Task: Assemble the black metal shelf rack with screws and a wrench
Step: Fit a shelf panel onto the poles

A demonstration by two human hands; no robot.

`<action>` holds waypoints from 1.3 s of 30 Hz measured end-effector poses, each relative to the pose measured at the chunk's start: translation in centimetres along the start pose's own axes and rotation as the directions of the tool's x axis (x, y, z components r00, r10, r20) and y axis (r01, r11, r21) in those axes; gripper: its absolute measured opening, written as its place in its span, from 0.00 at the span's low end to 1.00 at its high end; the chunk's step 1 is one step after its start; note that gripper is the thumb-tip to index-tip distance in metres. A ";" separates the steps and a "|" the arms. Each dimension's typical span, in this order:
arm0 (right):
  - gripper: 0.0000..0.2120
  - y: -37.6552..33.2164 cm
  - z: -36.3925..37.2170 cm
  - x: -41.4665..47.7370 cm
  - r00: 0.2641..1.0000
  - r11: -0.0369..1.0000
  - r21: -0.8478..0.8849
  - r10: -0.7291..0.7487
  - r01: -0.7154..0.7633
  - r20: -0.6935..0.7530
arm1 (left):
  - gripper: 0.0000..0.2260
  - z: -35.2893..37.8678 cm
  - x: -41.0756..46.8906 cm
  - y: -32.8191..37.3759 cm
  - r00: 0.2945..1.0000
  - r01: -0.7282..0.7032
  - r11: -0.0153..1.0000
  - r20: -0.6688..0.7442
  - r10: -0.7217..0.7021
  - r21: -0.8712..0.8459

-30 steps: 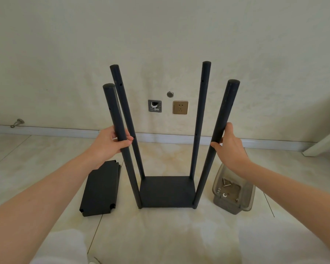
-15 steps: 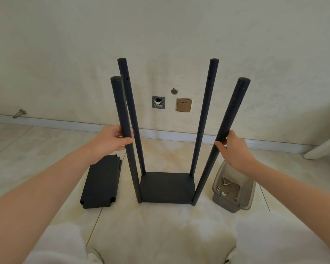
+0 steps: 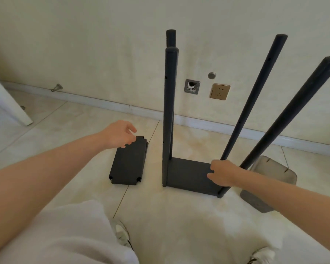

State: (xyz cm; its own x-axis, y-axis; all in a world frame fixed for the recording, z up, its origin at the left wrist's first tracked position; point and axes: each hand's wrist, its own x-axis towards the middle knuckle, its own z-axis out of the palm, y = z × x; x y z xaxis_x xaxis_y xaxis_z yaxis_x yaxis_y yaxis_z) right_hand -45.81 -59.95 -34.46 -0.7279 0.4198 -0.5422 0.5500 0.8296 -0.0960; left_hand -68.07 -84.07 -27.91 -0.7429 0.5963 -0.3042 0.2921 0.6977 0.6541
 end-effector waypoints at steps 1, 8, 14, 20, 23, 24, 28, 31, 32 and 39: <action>0.14 -1.4 0.5 0.9 0.999 1.000 0.005 -0.028 0.028 0.015 | 0.15 -0.2 0.2 -1.0 1.000 0.017 1.000 0.000 -0.017 0.023; 0.16 -10.3 5.3 7.8 0.988 0.980 0.175 -0.116 0.096 0.105 | 0.11 0.8 3.6 -10.9 0.982 0.190 0.981 -0.011 -0.190 0.030; 0.14 -16.0 9.6 14.0 0.967 0.936 0.346 -0.149 0.070 0.207 | 0.11 4.9 7.5 -19.8 0.948 0.317 0.948 -0.005 -0.317 0.023; 0.19 -19.5 12.7 19.0 0.961 0.898 0.439 -0.132 0.012 0.244 | 0.15 8.8 9.9 -25.7 0.904 0.428 0.904 0.008 -0.428 0.009; 0.21 -20.5 13.8 21.4 0.958 0.869 0.494 -0.109 -0.038 0.265 | 0.22 9.8 11.0 -27.2 0.877 0.481 0.876 0.003 -0.481 -0.041; 0.22 -20.8 14.1 22.1 0.959 0.856 0.513 -0.091 -0.063 0.270 | 0.24 10.0 11.4 -27.5 0.868 0.497 0.866 0.015 -0.497 -0.063; 0.19 -21.4 15.4 23.9 0.933 0.731 0.643 -0.026 -0.228 0.360 | 0.23 11.1 12.1 -28.5 0.851 0.525 0.832 0.124 -0.511 -0.180; 0.16 -21.9 16.0 24.3 0.905 0.626 0.708 -0.010 -0.327 0.426 | 0.18 11.9 11.9 -28.6 0.861 0.508 0.816 0.146 -0.487 -0.275; 0.15 -22.1 16.1 24.4 0.903 0.602 0.722 -0.004 -0.341 0.430 | 0.18 12.1 11.8 -28.6 0.863 0.503 0.814 0.131 -0.487 -0.291; 0.22 -22.7 16.4 23.6 0.901 0.478 0.788 0.017 -0.388 0.433 | 0.10 12.8 11.4 -28.4 0.851 0.495 0.812 -0.015 -0.525 -0.310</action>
State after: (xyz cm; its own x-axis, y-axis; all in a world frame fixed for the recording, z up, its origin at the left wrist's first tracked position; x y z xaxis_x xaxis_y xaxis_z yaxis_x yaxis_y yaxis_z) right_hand -68.73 -74.87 -58.72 -0.4690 0.2331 -0.8519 0.8680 -0.0567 -0.4933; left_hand -77.11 -92.02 -58.79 -0.7948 0.1355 -0.5916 -0.3171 0.7384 0.5952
